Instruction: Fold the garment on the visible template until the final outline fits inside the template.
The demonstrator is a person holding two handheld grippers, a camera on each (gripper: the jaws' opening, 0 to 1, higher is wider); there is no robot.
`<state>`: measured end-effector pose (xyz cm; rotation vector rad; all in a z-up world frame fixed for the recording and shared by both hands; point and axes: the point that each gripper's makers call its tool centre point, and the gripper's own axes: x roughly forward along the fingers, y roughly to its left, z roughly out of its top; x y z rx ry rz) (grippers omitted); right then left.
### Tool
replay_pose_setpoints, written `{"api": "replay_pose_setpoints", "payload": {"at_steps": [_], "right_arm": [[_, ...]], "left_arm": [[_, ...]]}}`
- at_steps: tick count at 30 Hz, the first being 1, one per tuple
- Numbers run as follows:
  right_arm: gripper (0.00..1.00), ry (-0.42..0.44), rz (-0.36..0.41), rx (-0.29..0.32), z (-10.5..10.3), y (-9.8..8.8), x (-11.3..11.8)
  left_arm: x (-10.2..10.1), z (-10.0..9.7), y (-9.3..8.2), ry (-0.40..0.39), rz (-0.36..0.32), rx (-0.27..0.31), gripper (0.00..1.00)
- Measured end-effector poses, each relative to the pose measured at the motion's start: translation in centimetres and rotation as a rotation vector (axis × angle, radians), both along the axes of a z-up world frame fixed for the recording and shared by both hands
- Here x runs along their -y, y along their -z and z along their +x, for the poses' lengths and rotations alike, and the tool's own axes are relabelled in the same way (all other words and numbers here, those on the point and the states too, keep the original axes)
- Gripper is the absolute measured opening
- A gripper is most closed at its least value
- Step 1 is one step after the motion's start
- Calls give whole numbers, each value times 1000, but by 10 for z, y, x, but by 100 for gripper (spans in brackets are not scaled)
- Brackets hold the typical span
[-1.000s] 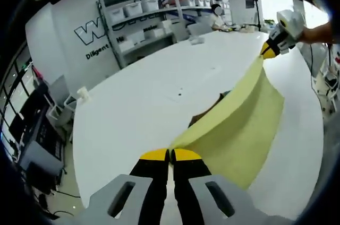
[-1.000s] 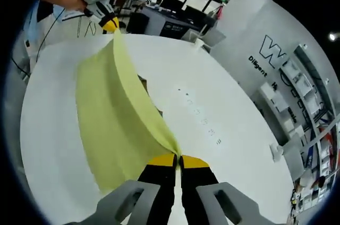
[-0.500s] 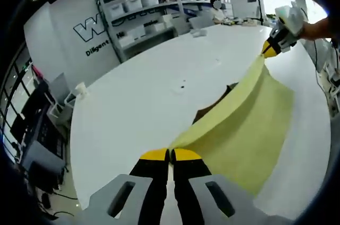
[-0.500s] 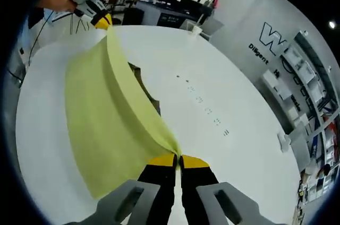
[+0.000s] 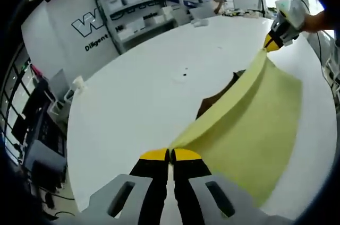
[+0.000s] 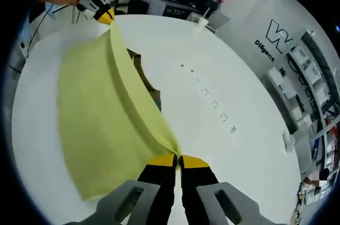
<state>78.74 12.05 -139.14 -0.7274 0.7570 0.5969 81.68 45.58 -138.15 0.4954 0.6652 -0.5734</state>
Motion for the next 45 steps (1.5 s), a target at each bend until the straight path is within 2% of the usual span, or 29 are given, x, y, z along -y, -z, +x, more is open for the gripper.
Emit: {"api": "replay_pose_setpoints", "payload": {"at_steps": [4,16,18,23,29,35,40,45], "right_arm": [[0,7,7,-13,4,6,-1],[0,43,21,-44,12,23,-1],[0,55,31,-50,13,25,-1],[0,48,21,-47,15,29,-2],[0,124,72,-47,20,30,1],[0,138,75,-46,23,33,4],[0,133,80,-39,21,31,0],[4,151,93,-28,20,27,0]], "left_arm": [[-3,0,10,-15,-2,-38,2],[-1,3,22,-34,-5,-58,2],[-1,3,27,-54,-15,-76,3],[-2,6,31,-38,2,-57,3],[-3,14,28,-56,-17,-32,6],[-9,15,37,-63,-1,-41,4],[-9,16,37,-66,-5,-38,6],[-17,29,29,-99,27,27,19]]}}
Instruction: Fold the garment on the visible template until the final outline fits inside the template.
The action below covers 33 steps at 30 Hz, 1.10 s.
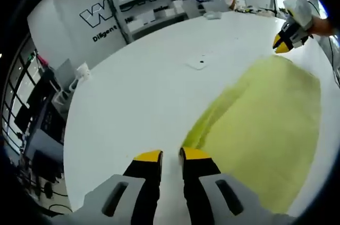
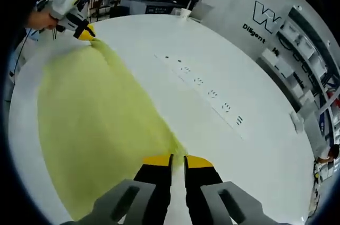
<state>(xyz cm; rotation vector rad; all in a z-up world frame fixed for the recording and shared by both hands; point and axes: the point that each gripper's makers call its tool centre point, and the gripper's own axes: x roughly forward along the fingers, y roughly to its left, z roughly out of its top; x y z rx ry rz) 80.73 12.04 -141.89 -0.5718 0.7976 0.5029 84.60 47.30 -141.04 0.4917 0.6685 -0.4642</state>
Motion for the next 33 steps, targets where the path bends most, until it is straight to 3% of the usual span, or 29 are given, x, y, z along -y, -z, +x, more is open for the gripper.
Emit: {"api": "replay_pose_setpoints", "payload": {"at_steps": [10,15,23,33], "right_arm": [[13,-4,7,18,-4,-3,2],[24,-8,47,41,-3,-11,-4],[36,-14,125,67,-13,-29,-16],[51,-36,209,85,-34,-51,-26]], "left_arm": [[-16,6,-14,-38,33,59,26],[-13,-1,-22,-18,-16,64,33],[-4,-17,-37,3,-104,62,55],[4,-45,-53,27,-173,60,68]]}}
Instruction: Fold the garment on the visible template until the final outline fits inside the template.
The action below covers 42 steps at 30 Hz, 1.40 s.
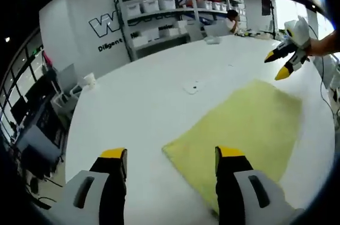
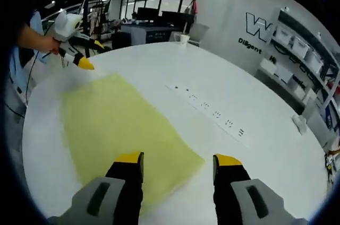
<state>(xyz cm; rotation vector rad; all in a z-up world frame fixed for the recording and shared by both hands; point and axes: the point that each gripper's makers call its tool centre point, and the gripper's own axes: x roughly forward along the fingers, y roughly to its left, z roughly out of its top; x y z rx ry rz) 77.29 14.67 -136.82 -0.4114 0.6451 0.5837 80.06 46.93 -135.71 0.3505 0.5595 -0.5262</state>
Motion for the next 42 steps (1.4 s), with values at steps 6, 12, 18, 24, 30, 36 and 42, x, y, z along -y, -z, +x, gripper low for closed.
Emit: {"api": "replay_pose_setpoints", "payload": {"at_steps": [6,12,18,24,30,36,42], "right_arm": [[64,-12,42,6,-13,-8,-6],[76,-21,75,38,-27,-20,-13],[78,-73,53,31,-52,-23,-23],[83,-67,87,38,-68,-31,-25],[86,-65,114,26,-92,-29,-28],[89,-59,143,28,-111,-33,-31],[91,-57,165,55,-126,-42,-36]], "left_arm": [[2,-15,-13,16,-41,8,75],[7,-34,-27,55,-50,33,83],[14,-50,-37,65,-80,50,90],[22,-68,-48,80,-109,72,96],[22,-92,-50,78,-135,71,99],[17,-114,-47,58,-159,60,99],[18,-138,-48,51,-186,48,99]]}}
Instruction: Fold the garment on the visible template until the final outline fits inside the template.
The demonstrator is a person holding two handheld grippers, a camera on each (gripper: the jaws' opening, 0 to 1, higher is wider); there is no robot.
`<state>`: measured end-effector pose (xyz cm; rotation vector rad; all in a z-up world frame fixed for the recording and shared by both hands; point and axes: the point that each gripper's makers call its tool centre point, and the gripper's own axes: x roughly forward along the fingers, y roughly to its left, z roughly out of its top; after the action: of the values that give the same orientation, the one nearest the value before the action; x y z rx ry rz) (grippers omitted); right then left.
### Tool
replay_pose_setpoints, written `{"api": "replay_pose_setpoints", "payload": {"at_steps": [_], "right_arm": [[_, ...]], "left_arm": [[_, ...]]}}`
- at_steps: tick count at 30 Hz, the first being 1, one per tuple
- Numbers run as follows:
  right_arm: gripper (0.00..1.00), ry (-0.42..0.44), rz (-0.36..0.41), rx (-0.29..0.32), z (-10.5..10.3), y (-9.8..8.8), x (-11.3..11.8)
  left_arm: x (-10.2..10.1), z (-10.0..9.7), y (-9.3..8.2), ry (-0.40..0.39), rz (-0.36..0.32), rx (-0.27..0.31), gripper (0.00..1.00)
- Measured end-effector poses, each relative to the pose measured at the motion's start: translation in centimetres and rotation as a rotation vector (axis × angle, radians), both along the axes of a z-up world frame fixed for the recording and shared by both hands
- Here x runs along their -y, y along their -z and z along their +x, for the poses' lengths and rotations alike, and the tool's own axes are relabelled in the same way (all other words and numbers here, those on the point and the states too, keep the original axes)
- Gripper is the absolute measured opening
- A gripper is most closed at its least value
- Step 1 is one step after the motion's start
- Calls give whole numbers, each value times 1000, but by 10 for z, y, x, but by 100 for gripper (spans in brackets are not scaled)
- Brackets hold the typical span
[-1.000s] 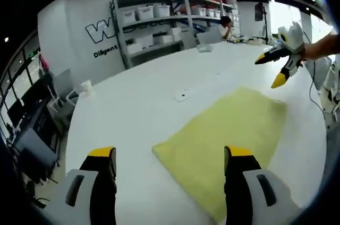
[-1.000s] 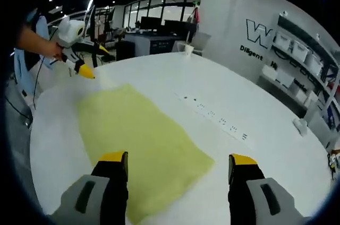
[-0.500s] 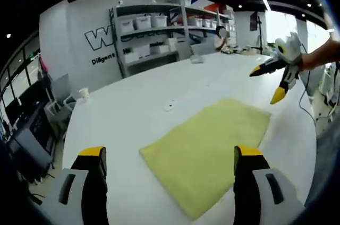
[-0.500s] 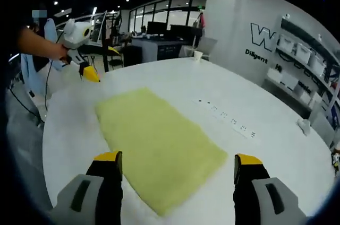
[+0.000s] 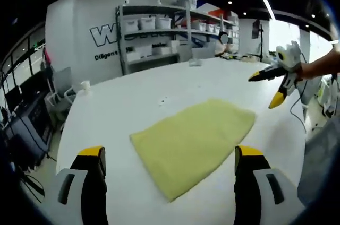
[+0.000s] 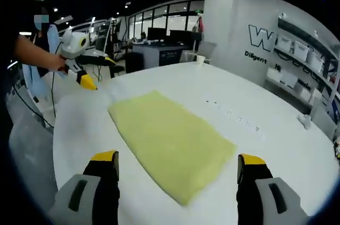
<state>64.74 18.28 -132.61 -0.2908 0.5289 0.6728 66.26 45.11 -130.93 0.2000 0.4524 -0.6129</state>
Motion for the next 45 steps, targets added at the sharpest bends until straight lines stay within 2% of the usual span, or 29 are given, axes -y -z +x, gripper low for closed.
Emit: {"api": "replay_pose_setpoints", "payload": {"at_steps": [8,20,25,33,36,40,45], "right_arm": [[96,8,36,28,-20,-7,-7],[99,30,53,21,-55,3,-1],[99,38,55,17,-69,7,-2],[99,65,75,46,-92,5,-7],[99,68,77,51,-99,6,-9],[99,87,92,45,-107,10,-11],[99,140,109,42,-115,15,-7]], "left_arm": [[-4,-22,2,-15,-18,-10,99],[-11,-57,22,-12,3,-39,99],[-8,-70,26,-14,-12,-48,99],[-3,-86,27,-49,-68,-48,98],[-2,-94,31,-39,-40,-31,98],[0,-105,38,-24,-14,-37,98],[4,-114,41,-34,-16,-40,98]]}}
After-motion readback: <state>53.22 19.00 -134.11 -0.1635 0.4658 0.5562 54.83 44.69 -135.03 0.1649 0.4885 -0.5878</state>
